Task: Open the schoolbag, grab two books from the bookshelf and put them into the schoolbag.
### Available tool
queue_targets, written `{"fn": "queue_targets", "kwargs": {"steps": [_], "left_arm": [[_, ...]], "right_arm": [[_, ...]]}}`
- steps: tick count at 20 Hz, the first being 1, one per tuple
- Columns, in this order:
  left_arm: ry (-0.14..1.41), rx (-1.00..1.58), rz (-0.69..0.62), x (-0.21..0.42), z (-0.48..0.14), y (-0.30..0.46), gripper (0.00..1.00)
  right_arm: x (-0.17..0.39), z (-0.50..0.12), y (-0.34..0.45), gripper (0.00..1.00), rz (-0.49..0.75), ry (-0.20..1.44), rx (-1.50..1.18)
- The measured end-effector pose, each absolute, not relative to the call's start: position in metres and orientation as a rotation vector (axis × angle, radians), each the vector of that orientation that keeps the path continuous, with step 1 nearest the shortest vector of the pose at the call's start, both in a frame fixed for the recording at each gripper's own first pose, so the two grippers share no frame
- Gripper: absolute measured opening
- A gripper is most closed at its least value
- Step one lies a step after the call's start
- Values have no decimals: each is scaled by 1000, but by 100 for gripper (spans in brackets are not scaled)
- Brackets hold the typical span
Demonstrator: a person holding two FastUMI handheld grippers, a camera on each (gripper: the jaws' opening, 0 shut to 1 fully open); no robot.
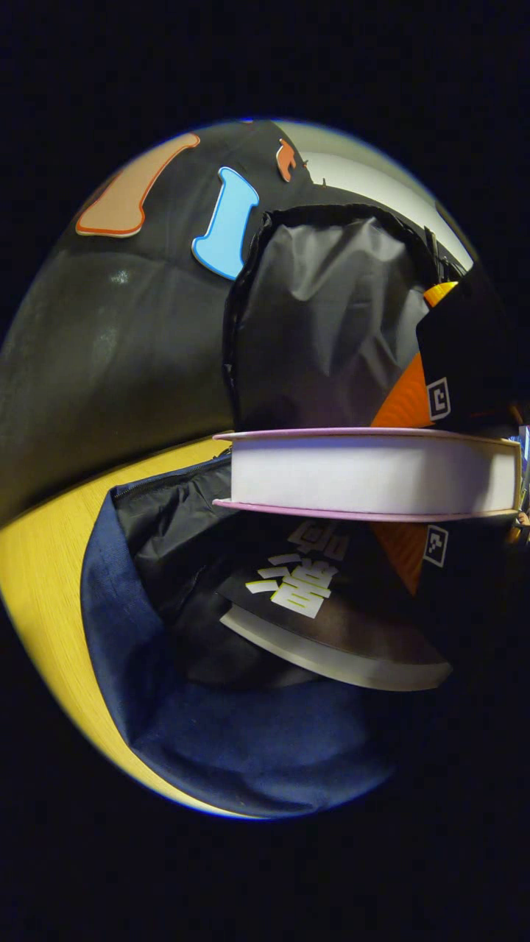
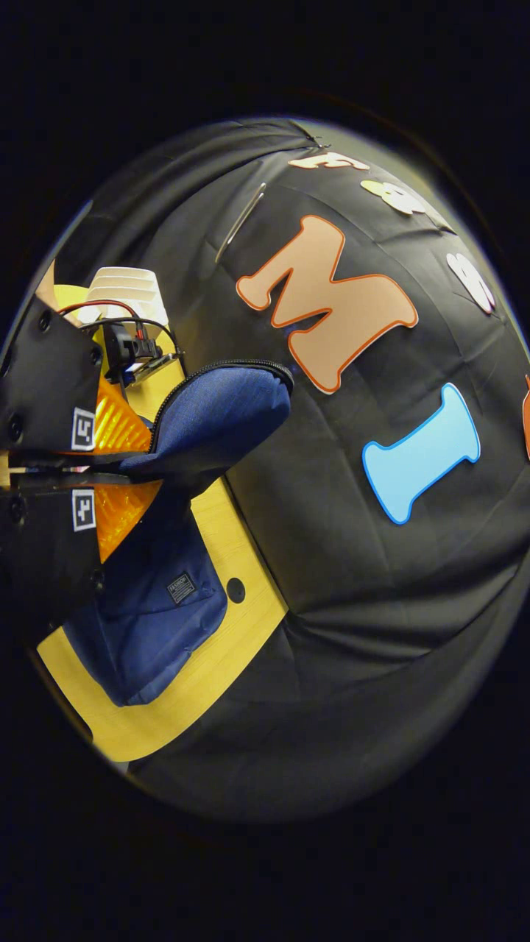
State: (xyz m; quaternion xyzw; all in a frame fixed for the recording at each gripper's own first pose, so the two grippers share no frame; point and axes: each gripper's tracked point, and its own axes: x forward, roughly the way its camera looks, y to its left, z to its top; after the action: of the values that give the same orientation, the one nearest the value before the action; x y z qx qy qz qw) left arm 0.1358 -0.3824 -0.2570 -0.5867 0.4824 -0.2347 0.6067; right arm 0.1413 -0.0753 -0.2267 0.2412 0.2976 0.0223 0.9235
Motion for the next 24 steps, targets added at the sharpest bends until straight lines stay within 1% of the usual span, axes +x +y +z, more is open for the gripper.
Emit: {"fn": "queue_targets", "kwargs": {"steps": [1,3,5,7,9,11,12,13,14,15,16,17,18,19,20,22,24], "left_arm": [[1117,-1347,-547,135,-255,-383,37],[1122,-1316,-552,135,-253,-383,37],[1137,-1278,-543,134,-254,-382,40],[1183,-1153,-459,130,-270,-375,41],[1206,-1042,-436,123,-278,-369,74],[1200,-884,-445,119,-280,-363,81],[1190,-788,-452,117,-280,-358,79],[1175,-697,-447,117,-284,-350,83],[1167,-618,-437,116,-286,-341,78],[1154,-564,-429,115,-283,-336,86],[1138,-527,-419,115,-276,-329,86],[1120,-484,-401,115,-272,-317,86],[1077,-412,-382,117,-266,-303,87],[1032,-332,-368,116,-259,-288,91],[993,-255,-354,117,-251,-271,97],[915,-159,-327,115,-228,-239,97],[851,-122,-303,113,-208,-219,97]], "right_arm": [[141,-228,-76,6,46,611,493],[140,-229,-75,7,51,613,486],[140,-230,-73,6,58,610,476],[138,-236,-72,6,59,612,463],[136,-239,-66,5,67,615,470],[134,-242,-63,5,72,613,452],[134,-243,-61,6,75,609,443],[133,-245,-59,6,78,607,438],[133,-247,-56,5,82,609,435],[132,-250,-54,5,83,612,428],[131,-253,-50,6,87,613,422],[130,-255,-47,5,93,614,418],[129,-257,-43,6,100,617,408],[128,-260,-39,6,107,620,393],[128,-262,-35,5,114,623,376],[128,-265,-30,6,117,621,350],[126,-271,-21,5,121,628,329]]}}
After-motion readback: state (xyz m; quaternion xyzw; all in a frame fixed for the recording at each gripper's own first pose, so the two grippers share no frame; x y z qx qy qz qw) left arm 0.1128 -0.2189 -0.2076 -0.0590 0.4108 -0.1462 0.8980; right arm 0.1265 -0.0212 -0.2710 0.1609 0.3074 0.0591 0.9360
